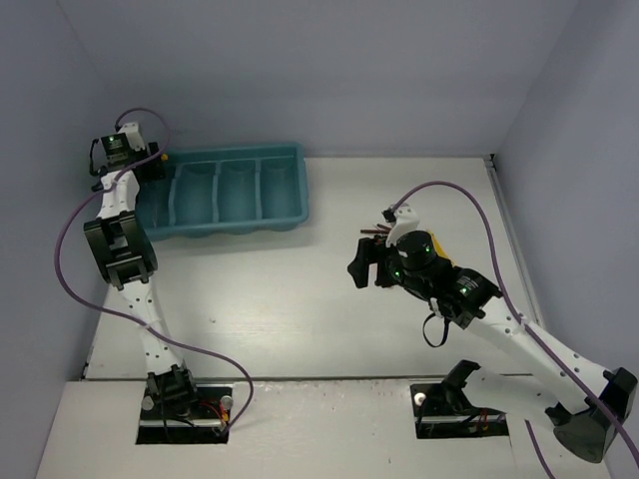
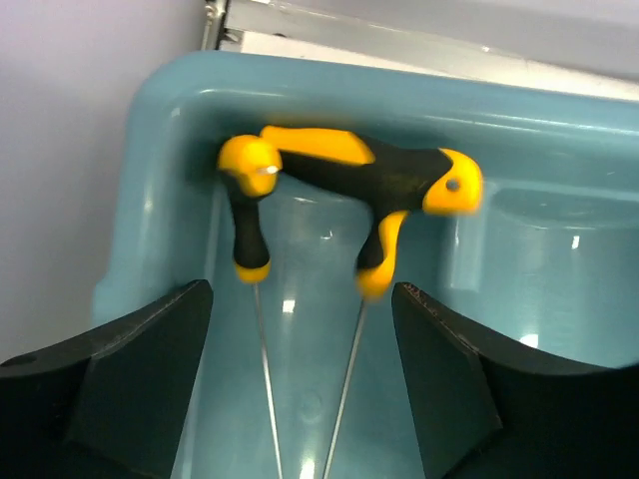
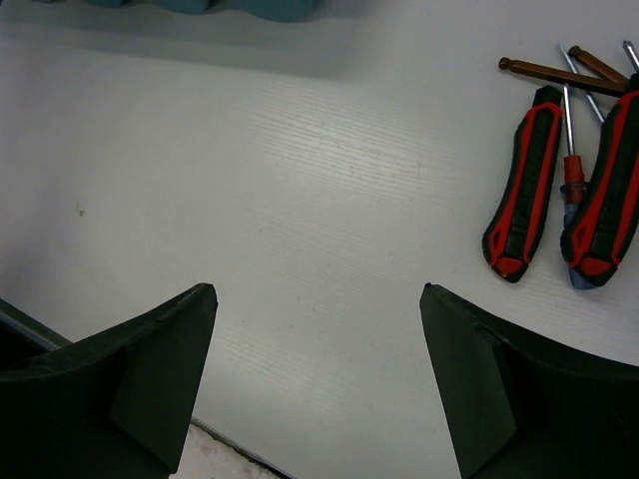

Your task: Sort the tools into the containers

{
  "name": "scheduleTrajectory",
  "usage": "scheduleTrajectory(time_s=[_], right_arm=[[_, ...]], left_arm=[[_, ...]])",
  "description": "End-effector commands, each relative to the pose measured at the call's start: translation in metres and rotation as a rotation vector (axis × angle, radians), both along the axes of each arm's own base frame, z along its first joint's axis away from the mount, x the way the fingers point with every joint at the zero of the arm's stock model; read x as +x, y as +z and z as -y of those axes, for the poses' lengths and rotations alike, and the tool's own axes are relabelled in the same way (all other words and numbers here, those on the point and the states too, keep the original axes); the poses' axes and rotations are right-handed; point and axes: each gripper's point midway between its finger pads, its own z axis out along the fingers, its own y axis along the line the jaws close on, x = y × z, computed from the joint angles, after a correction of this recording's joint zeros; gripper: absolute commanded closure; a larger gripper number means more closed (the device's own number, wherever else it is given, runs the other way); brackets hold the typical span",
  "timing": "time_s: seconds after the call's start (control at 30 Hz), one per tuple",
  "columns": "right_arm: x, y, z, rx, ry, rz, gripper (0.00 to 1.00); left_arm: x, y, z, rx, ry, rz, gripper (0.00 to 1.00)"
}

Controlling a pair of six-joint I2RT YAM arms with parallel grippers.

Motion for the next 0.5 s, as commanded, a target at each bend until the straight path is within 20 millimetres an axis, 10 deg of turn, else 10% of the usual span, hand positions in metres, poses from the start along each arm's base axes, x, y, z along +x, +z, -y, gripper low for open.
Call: scheduleTrajectory(time_s=[0.0,0.2,0.47], right_arm=[[0.014,0.008,0.024,-0.018,-0.138,0.063,0.2],[0.032,-0.009,0.057,-0.118,-0.289,0.042,0.23],[0.078,-0.072,0.122,-0.275,-0.458,-0.152,0.24]], left_arm=[[-0.01,0.174,-0.002,0.015,0.056,0.326,0.24],[-0.063,0.277,0.044,-0.079,0.057,0.443,0.19],[-0.169,0.309,0.142,-0.257,-0.029,0.443,0.18]])
